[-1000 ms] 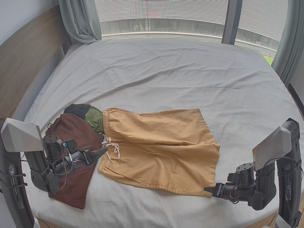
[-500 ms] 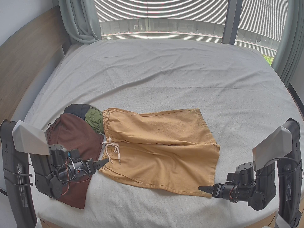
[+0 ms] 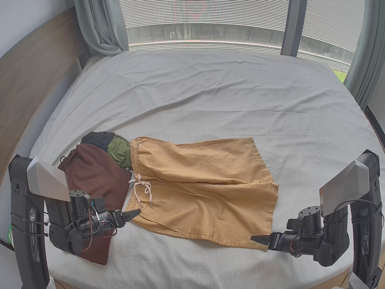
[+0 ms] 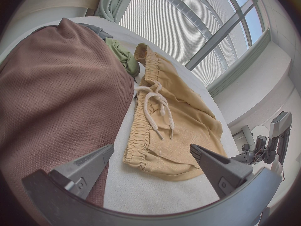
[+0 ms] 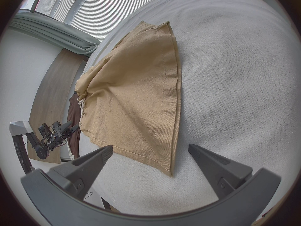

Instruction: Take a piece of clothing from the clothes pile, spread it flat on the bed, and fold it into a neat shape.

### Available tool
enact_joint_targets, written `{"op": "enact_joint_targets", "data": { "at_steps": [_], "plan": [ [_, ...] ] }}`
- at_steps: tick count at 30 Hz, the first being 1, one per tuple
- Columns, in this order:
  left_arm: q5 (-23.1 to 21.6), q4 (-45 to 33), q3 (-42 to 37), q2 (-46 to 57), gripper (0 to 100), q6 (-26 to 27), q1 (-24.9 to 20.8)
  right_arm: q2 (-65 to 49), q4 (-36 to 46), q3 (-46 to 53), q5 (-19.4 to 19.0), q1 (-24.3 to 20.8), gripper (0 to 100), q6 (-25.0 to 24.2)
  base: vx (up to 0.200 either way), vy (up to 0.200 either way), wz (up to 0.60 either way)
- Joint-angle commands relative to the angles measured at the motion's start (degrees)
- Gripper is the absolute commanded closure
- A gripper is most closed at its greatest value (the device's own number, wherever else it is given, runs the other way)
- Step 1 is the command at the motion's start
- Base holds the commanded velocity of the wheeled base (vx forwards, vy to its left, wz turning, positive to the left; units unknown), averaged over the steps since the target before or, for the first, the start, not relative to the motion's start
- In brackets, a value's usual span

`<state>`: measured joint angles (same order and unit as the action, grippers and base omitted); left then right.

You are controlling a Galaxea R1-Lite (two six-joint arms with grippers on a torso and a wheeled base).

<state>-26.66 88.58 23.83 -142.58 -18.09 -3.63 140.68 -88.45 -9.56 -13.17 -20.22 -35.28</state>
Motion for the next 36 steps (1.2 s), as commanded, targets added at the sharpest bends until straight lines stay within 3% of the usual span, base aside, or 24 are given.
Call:
{"op": "enact_joint_targets", "data": {
  "at_steps": [1,12,13,36],
  "plan": [
    [0.0,0.0,1.0,-1.9,0,0.0,-0.1,0.1,-0.1,-0.1,-0.1,0.0,0,0.0,0.000,0.000,0.00],
    [1.6,0.0,3.4,-3.1,0,-1.2,-0.8,0.1,-0.1,-0.2,0.0,-0.1,0,0.0,0.000,0.000,0.00],
    [1.6,0.0,3.3,-3.2,100,-1.2,-0.8,0.1,-0.1,-0.2,-0.1,-0.1,0,0.0,0.000,0.000,0.00],
    [1.6,0.0,4.0,-3.1,100,-1.0,-0.4,0.3,0.0,1.2,-0.5,-1.0,0,0.0,0.000,0.000,0.00]
  ]
}}
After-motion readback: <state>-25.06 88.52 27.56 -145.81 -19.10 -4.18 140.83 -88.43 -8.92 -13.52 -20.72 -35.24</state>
